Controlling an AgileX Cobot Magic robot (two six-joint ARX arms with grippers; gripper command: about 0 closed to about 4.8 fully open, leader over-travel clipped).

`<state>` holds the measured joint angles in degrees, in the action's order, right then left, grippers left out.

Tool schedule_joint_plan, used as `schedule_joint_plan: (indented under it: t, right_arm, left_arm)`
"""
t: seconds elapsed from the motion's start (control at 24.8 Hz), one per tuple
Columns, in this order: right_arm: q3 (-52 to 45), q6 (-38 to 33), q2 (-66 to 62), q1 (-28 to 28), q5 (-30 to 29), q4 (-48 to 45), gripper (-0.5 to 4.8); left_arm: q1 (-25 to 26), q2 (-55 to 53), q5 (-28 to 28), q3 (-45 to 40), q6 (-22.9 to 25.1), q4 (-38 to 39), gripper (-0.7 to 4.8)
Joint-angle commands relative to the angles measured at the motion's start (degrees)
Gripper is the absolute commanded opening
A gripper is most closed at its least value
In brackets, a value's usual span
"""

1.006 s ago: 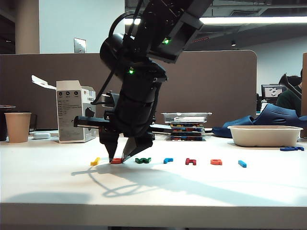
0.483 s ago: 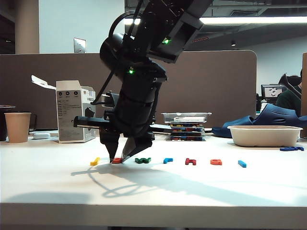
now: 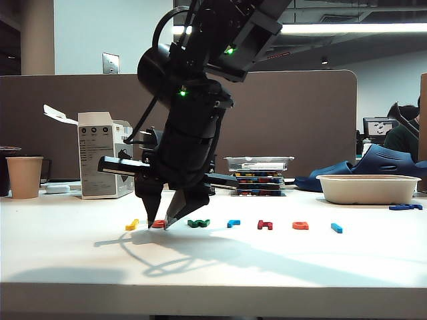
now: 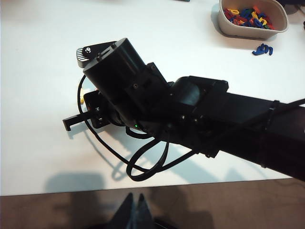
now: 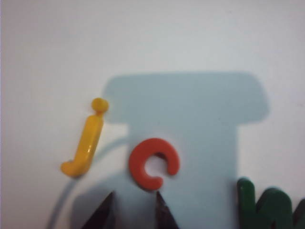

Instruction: Select the appropriate letters from the row of letter magnets placed on the table to arrange into the word "car".

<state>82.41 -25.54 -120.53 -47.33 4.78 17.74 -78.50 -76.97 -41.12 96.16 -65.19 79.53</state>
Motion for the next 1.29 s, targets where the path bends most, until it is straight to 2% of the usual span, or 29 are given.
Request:
schedule_joint_plan:
  t: [0.04,0.28,0.68,0.72,0.89,0.97,1.13,1.29]
  right_arm:
    - [-1.4,-0.7,-1.9,-0.2,-2.2,8.0,1.03]
    - [-1.4,-1.3,-1.6,-0.4,-6.1,10.4,1.02]
    - [-1.2,-1.3,-0.4,-0.8,-5.8,10.3,1.09]
    - [-1.2,-1.3,-0.4,-0.8,-5.4,10.3,1.14]
    - [-1.2,-1.2,0.5,-0.5,-3.0,10.3,2.18]
    - [-1.2,-1.2,1.1,-0.4,-2.6,10.1,2.45]
    - [-1.2,-0.7,2.8,0.4,-0.4,6.7,2.44]
    - [-1.2,-0.7,2.8,1.6,-3.5,3.9,2.44]
  left_arm:
    - [0.0,0.2,-0.2,0.1,0.0,-0.1,-0.06]
    - [0.0,0.2,-0.2,0.1,0.0,-0.1,-0.06]
    - [0.0,0.2,-0.2,0.1,0.0,-0.1,-0.06]
    - [0.0,0.2,-0.2,0.1,0.0,-0.1,-0.06]
    - [0.0,0.2,-0.2,0.1,0.0,-0.1,-0.05]
    - [0.0,0.2,-0.2,0.1,0.0,-0.1,-0.06]
    - [0.0,0.2,-0.2,0.1,0.0,-0.1,-0.06]
    - [0.0,0.2,-0.2,0.1,0.0,-0.1,-0.06]
